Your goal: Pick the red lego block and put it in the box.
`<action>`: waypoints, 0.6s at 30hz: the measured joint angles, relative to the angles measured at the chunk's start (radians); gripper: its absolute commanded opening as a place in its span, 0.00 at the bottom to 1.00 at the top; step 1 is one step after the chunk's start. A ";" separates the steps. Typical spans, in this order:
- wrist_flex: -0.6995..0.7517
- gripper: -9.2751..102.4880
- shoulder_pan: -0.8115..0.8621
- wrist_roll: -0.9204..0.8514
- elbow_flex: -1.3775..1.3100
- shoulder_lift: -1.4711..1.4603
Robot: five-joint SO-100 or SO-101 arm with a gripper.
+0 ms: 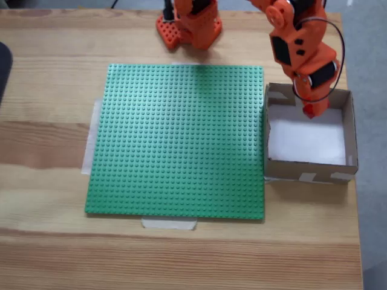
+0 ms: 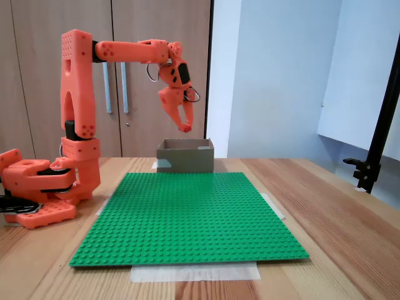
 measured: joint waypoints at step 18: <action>-0.028 0.20 -0.041 -0.029 0.000 -0.041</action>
